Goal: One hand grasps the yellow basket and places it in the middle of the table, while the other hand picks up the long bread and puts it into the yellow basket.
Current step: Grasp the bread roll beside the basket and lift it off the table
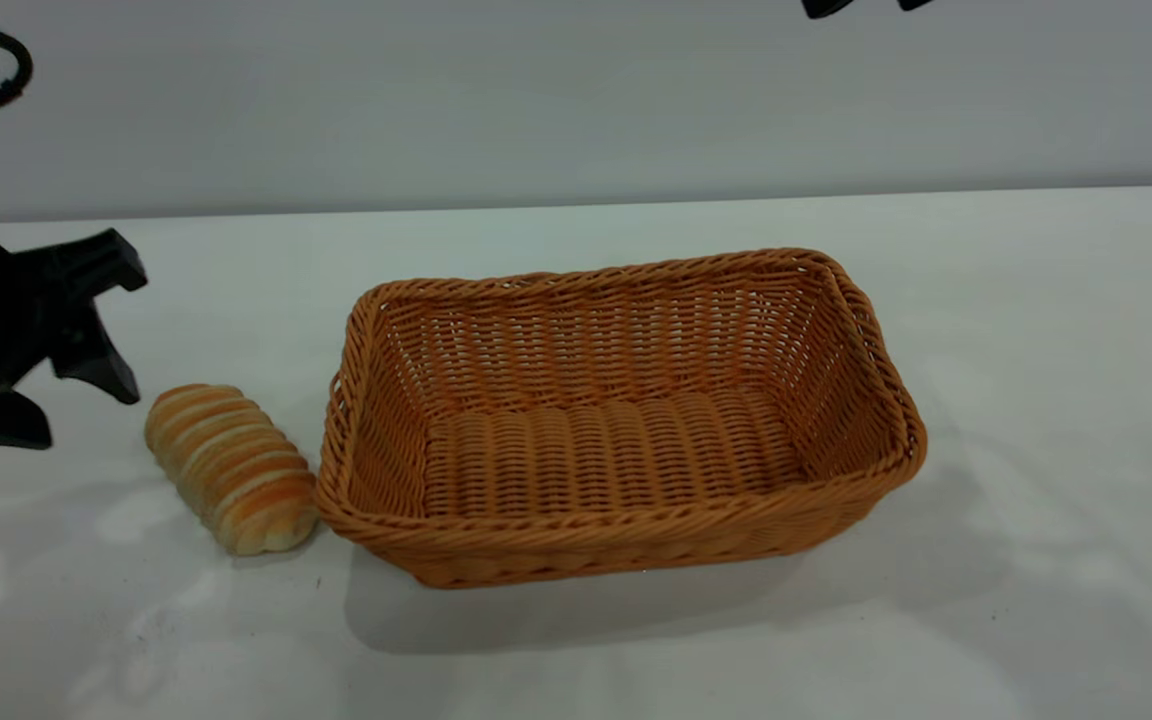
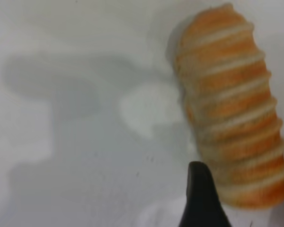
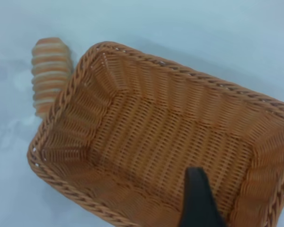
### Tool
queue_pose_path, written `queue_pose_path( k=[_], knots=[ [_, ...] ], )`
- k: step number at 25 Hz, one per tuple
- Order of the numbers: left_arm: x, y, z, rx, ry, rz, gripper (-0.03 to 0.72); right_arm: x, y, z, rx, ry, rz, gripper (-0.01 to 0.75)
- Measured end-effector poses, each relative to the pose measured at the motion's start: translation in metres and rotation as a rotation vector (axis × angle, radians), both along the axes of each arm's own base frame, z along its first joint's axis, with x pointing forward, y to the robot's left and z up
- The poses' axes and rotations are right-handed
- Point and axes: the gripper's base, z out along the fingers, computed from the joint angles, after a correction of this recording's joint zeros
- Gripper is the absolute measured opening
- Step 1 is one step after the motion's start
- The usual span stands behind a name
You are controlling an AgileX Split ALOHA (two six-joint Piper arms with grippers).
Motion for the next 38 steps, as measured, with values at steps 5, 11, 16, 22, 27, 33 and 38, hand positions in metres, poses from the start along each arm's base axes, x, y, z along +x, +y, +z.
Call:
queue_pose_path(
  k=[5,11,16,22,27,33,38],
  knots=[
    [0.017,-0.002,-0.014,-0.024,0.008,0.048,0.517,0.0,0.0,0.0,0.002,0.0,0.002,0.538],
    [0.043,-0.005,-0.024,-0.045,0.052,0.099,0.517,0.0,0.0,0.0,0.001,-0.001,0.003,0.538],
    [0.059,-0.008,-0.028,-0.046,0.118,0.121,0.517,0.0,0.001,0.0,0.005,-0.001,0.004,0.538],
    [0.074,-0.01,-0.032,-0.05,0.176,0.136,0.517,0.0,0.001,0.001,0.007,-0.007,0.009,0.538],
    [0.08,-0.014,-0.045,-0.09,0.249,0.176,0.517,0.0,0.001,0.001,0.006,-0.009,0.01,0.538],
    [0.086,-0.02,-0.062,-0.128,0.297,0.149,0.517,0.0,0.001,0.001,0.006,-0.009,0.011,0.537],
    [0.088,-0.022,-0.072,-0.147,0.292,0.142,0.473,0.0,0.001,0.001,0.004,-0.009,0.014,0.537]
  ],
)
